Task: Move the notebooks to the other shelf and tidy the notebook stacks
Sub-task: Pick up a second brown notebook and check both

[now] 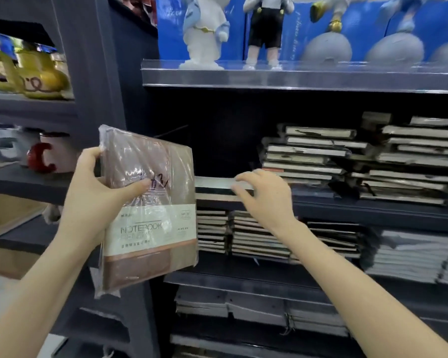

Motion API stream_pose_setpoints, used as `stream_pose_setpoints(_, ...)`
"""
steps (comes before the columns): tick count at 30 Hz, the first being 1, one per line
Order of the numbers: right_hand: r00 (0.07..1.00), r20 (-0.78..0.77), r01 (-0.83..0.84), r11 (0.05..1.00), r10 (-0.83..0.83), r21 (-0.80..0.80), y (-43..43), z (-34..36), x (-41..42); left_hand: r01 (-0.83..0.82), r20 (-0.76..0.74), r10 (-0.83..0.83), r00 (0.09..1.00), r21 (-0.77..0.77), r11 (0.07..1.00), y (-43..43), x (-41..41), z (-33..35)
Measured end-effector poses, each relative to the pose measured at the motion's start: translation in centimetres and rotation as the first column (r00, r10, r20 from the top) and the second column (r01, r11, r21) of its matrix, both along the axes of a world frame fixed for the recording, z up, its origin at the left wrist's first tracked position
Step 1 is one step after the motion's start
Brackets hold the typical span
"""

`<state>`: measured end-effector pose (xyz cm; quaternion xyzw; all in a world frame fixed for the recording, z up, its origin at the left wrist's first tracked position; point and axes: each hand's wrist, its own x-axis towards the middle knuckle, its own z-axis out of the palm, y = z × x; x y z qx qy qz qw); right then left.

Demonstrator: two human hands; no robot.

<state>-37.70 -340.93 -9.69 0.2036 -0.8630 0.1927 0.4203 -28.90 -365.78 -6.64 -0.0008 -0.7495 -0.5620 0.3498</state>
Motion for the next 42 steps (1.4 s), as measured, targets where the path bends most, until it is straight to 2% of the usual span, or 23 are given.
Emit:
stream_pose_setpoints(1, 0.989, 0.131, -0.085, 0.992, 0.072, 0.097, -0.4, 0.0, -0.8, 0.028, 0.004, -0.028, 1.0, -0.013, 1.0, -0.3, -0.6, 0.0)
stream_pose_setpoints(3, 0.912, 0.4, -0.174, 0.966, 0.086, 0.19, -0.9, 0.0, -2.2, 0.069, 0.002, -0.069, 0.998, -0.038, 0.997, -1.1, -1.7, 0.5)
stream_pose_setpoints(5, 0.888, 0.458, -0.138, 0.974, 0.04, 0.182, -1.4, 0.0, -3.6, 0.112, -0.002, -0.112, 0.994, -0.052, 0.992, -1.9, -2.9, 1.1)
stream_pose_setpoints(9, 0.886, 0.447, 0.026, 0.974, -0.126, 0.224, -2.8, 0.0, -5.9, 0.209, -0.007, -0.21, 0.978, -0.036, 0.977, -2.8, -5.0, 2.1)
stream_pose_setpoints(11, 0.924, 0.366, 0.05, 0.984, -0.111, 0.173, -3.2, 0.0, -5.1, 0.241, -0.005, -0.241, 0.97, -0.032, 0.97, -3.3, -5.7, 2.0)
stream_pose_setpoints(13, 0.997, 0.022, 0.079, 0.996, -0.078, -0.034, -2.1, 0.5, -3.2, 0.264, 0.007, -0.264, 0.965, -0.02, 0.964, -3.6, -6.2, 1.8)
stream_pose_setpoints(14, 0.973, -0.191, 0.106, 0.986, -0.131, -0.131, -0.9, 1.1, -2.2, 0.275, 0.012, -0.275, 0.961, -0.009, 0.961, -3.7, -6.4, 1.7)
stream_pose_setpoints(15, 0.915, -0.339, 0.155, 0.966, -0.22, -0.209, 0.7, 2.0, -1.6, 0.284, 0.016, -0.284, 0.959, 0.005, 0.959, -3.6, -6.6, 1.7)
stream_pose_setpoints(16, 0.867, -0.388, 0.229, 0.941, -0.313, -0.248, 2.6, 3.1, -1.5, 0.291, 0.02, -0.291, 0.956, 0.015, 0.957, -3.5, -6.9, 1.7)
stream_pose_setpoints(17, 0.845, -0.348, 0.34, 0.91, -0.406, -0.236, 4.4, 4.3, -1.8, 0.298, 0.022, -0.299, 0.954, 0.024, 0.954, -3.3, -7.1, 1.7)
stream_pose_setpoints(18, 0.83, -0.245, 0.477, 0.865, -0.501, -0.155, 6.2, 5.3, -2.7, 0.308, 0.02, -0.308, 0.951, 0.03, 0.951, -3.2, -7.3, 1.7)
stream_pose_setpoints(20, 0.781, 0.012, 0.62, 0.779, -0.624, 0.094, 9.2, 6.5, -4.9, 0.314, 0.016, -0.315, 0.949, 0.043, 0.948, -2.8, -7.6, 1.9)
stream_pose_setpoints(21, 0.765, 0.115, 0.613, 0.771, -0.634, 0.173, 10.1, 7.0, -5.8, 0.306, 0.016, -0.307, 0.952, 0.04, 0.951, -2.6, -7.8, 2.0)
stream_pose_setpoints(23, 0.759, 0.27, 0.549, 0.805, -0.593, 0.226, 11.0, 7.9, -7.5, 0.307, 0.019, -0.308, 0.951, 0.047, 0.95, -2.1, -8.1, 2.3)
stream_pose_setpoints(25, 0.74, 0.344, 0.528, 0.816, -0.579, 0.236, 11.2, 8.8, -8.7, 0.322, 0.023, -0.325, 0.946, 0.073, 0.944, -1.5, -8.6, 2.7)
stream_pose_setpoints(27, 0.741, 0.338, 0.534, 0.814, -0.581, 0.228, 10.9, 9.2, -8.9, 0.33, 0.033, -0.334, 0.942, 0.091, 0.939, -1.0, -8.9, 3.1)
stream_pose_setpoints(29, 0.773, 0.237, 0.542, 0.806, -0.589, 0.238, 10.5, 8.9, -7.6, 0.33, 0.033, -0.335, 0.942, 0.108, 0.938, -0.6, -9.4, 3.2)
stream_pose_setpoints(33, 0.864, -0.217, 0.496, 0.841, -0.454, 0.215, 11.3, 7.1, -3.5, 0.299, 0.029, -0.304, 0.952, 0.123, 0.946, -0.1, -9.7, 3.5)
stream_pose_setpoints(34, 0.872, -0.258, 0.47, 0.857, -0.415, 0.211, 11.7, 7.2, -2.7, 0.301, 0.026, -0.306, 0.952, 0.132, 0.945, 0.0, -9.8, 3.5)
stream_pose_setpoints(36, 0.903, -0.219, 0.414, 0.882, -0.369, 0.225, 12.2, 7.9, -1.6, 0.309, 0.024, -0.316, 0.948, 0.147, 0.94, 0.3, -9.9, 3.7)
stream_pose_setpoints(39, 0.941, -0.02, 0.327, 0.891, -0.338, 0.314, 12.0, 7.9, -1.4, 0.305, 0.011, -0.31, 0.951, 0.143, 0.941, 0.6, -9.8, 3.8)
stream_pose_setpoints(42, 0.942, -0.073, 0.327, 0.839, -0.329, 0.436, 12.1, 5.8, -1.8, 0.313, 0.002, -0.317, 0.948, 0.151, 0.938, 0.6, -9.4, 4.1)
